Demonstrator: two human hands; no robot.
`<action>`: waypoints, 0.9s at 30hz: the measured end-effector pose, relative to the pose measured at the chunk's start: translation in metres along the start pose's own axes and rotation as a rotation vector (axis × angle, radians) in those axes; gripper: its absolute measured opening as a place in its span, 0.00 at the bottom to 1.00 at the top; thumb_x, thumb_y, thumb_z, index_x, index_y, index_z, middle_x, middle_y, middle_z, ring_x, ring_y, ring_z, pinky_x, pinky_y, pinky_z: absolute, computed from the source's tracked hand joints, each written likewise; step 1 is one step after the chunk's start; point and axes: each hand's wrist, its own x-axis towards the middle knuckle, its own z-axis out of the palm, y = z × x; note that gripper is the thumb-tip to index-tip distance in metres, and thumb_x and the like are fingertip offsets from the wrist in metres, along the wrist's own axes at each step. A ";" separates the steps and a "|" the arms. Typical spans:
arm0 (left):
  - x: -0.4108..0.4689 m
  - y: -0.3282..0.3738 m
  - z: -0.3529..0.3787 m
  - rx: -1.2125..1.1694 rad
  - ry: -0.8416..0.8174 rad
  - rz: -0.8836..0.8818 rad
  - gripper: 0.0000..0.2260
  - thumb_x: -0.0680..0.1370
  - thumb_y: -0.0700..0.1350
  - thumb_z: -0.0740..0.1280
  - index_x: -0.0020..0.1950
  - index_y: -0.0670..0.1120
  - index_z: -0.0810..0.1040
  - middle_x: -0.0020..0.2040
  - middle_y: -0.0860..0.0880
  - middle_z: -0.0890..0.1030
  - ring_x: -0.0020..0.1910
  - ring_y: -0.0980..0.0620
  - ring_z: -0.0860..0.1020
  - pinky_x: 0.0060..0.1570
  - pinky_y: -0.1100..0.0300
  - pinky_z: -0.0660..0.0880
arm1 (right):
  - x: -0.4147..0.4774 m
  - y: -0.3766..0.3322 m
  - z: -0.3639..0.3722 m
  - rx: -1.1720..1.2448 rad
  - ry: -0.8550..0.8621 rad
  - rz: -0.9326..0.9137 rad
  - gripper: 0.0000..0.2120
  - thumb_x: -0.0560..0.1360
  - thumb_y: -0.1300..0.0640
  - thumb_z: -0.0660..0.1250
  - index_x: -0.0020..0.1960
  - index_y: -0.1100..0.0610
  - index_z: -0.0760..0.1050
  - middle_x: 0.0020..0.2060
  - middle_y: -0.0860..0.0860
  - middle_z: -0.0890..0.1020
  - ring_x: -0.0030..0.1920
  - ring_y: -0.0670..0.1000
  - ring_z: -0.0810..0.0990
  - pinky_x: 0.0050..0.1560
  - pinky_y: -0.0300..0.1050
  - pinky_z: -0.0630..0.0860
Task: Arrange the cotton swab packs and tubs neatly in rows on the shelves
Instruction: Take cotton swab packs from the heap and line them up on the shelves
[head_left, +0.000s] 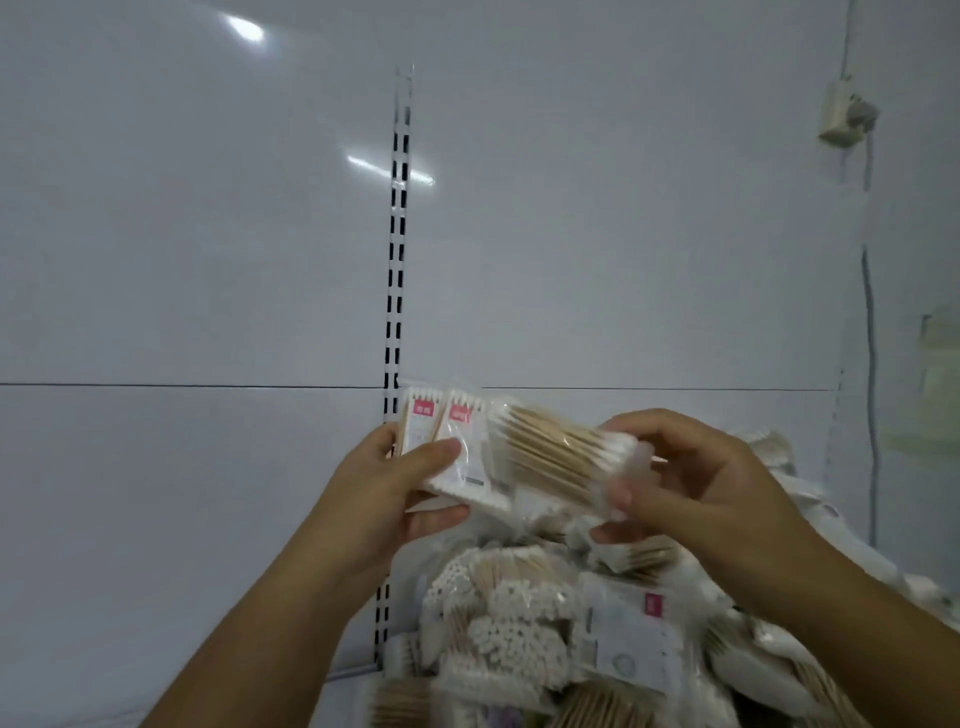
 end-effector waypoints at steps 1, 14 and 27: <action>-0.007 0.002 0.001 0.024 0.023 -0.005 0.16 0.70 0.43 0.71 0.57 0.42 0.78 0.49 0.43 0.85 0.43 0.48 0.84 0.37 0.57 0.80 | -0.004 0.000 0.002 -0.083 0.015 -0.096 0.13 0.62 0.57 0.80 0.44 0.49 0.83 0.48 0.47 0.83 0.48 0.55 0.83 0.41 0.52 0.82; -0.215 -0.001 -0.069 -0.030 0.728 0.162 0.25 0.60 0.39 0.75 0.57 0.42 0.78 0.49 0.40 0.84 0.44 0.43 0.84 0.29 0.55 0.79 | -0.083 0.033 0.202 0.187 -0.018 -0.147 0.16 0.65 0.54 0.73 0.49 0.39 0.78 0.51 0.40 0.79 0.52 0.44 0.80 0.40 0.35 0.79; -0.467 0.102 -0.266 0.067 0.930 0.049 0.28 0.64 0.35 0.75 0.63 0.46 0.73 0.53 0.43 0.84 0.51 0.43 0.83 0.47 0.49 0.82 | -0.176 -0.061 0.504 0.724 -0.481 0.603 0.06 0.69 0.63 0.73 0.46 0.58 0.82 0.43 0.58 0.85 0.46 0.61 0.84 0.38 0.50 0.81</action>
